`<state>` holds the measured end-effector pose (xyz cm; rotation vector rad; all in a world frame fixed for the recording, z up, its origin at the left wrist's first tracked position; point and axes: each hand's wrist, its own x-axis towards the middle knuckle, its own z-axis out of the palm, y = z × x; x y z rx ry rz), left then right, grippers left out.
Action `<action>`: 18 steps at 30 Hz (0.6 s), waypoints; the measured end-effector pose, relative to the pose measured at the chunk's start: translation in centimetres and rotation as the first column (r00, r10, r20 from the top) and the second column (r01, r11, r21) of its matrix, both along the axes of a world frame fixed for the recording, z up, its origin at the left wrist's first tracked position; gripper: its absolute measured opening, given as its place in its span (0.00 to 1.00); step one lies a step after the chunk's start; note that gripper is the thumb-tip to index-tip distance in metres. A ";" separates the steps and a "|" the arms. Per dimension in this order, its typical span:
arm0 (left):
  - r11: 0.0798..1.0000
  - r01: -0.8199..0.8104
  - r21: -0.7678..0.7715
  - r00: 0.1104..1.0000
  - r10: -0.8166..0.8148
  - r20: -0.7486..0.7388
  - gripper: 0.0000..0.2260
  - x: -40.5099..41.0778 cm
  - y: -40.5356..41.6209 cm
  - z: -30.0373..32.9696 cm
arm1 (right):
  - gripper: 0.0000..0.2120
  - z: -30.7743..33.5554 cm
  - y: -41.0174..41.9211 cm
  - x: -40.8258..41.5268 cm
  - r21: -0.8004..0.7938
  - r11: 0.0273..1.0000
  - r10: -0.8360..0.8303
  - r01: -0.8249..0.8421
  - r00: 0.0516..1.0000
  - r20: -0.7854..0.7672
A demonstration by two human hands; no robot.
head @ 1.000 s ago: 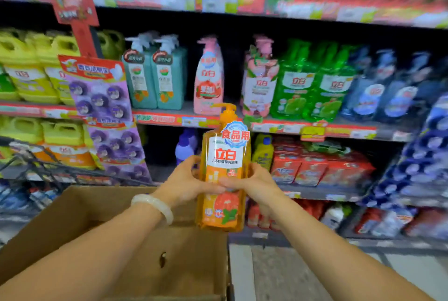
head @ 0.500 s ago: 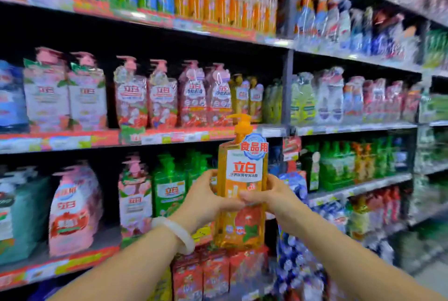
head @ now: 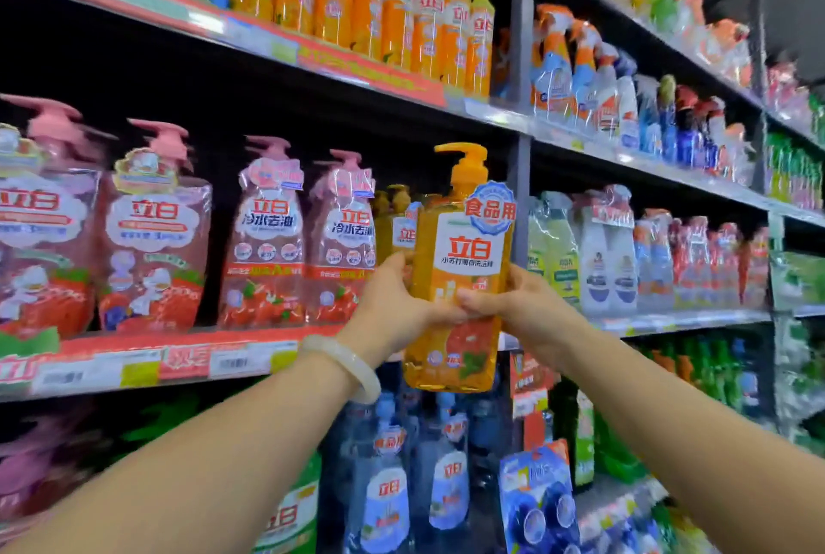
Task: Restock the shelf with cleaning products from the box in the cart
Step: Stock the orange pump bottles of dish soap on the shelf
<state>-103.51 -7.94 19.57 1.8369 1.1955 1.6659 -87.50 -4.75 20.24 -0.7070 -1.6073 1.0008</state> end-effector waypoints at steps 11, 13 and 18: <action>0.988 -0.093 0.120 0.992 0.102 -0.072 0.25 0.6 14.3 6.3 | 0.21 6.2 16.0 -0.7 0.111 0.993 0.053 -0.046 0.997 -0.064; 0.990 -0.098 0.105 0.993 0.104 -0.060 0.25 0.8 16.5 6.2 | 0.22 6.0 18.3 -0.7 0.098 0.994 0.065 -0.058 0.996 -0.061; 0.989 -0.139 0.043 0.990 0.140 -0.016 0.24 2.0 21.4 4.4 | 0.18 4.9 23.1 -0.1 0.035 0.993 0.117 -0.116 0.993 -0.030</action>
